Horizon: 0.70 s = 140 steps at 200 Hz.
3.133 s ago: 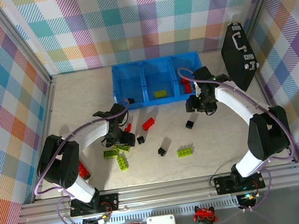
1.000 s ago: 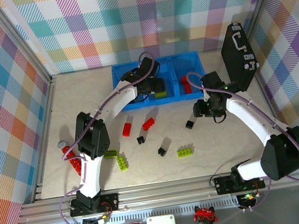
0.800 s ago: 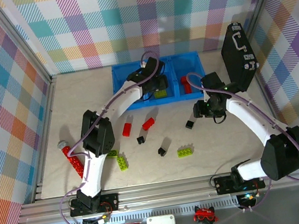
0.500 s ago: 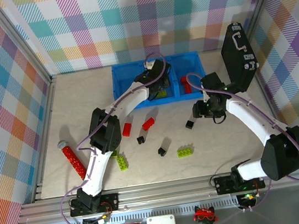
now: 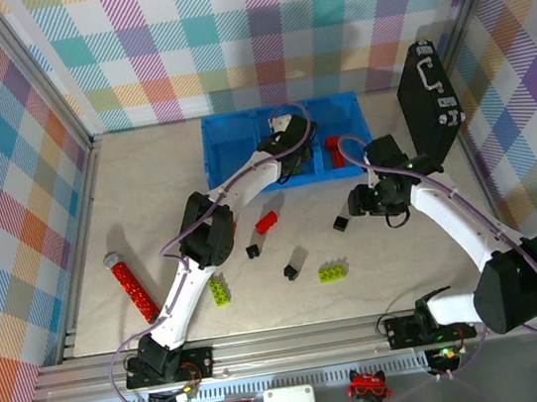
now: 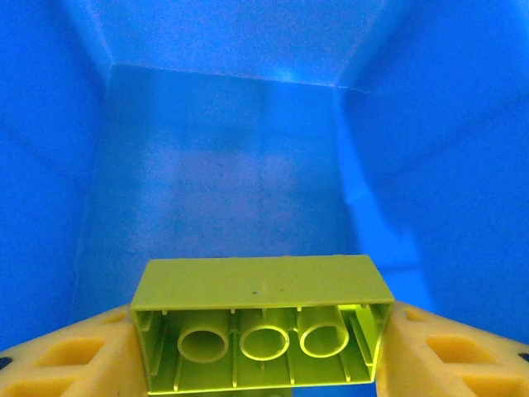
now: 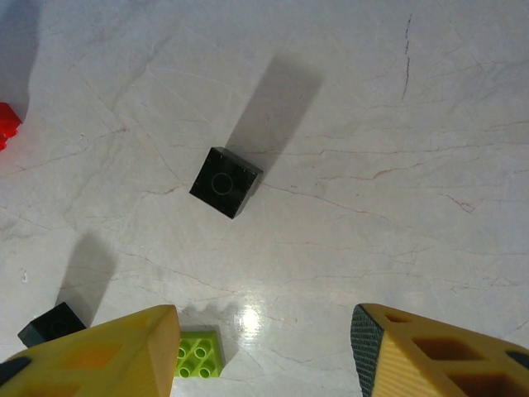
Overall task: Sort the legos into containers by color
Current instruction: Place the lego in the container.
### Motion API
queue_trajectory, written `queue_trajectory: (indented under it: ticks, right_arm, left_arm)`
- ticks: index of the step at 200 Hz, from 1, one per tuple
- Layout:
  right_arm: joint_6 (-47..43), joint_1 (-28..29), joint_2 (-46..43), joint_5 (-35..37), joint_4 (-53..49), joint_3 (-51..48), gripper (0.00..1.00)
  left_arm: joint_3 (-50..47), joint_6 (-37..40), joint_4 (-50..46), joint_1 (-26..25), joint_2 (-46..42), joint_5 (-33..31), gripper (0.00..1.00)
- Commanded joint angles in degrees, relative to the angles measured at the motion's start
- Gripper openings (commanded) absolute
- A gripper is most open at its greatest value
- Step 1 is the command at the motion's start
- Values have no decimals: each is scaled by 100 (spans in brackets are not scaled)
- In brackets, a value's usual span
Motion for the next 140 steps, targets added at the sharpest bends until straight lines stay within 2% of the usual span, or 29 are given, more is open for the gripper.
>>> queue_trajectory:
  ticks: [1,90,140]
  right_arm:
    - [92,19,-129,-69,-55,-59,59]
    - [116,24,-190,-60,-107,24,59]
    - [133,28,-225,-16,-155,64,59]
  left_arm:
    - [190,-22,-97,-47,98,-47,62]
    - [-230,223,-49,-68,-440,-20,74]
    - [-680,328,107,-76,-960,257,71]
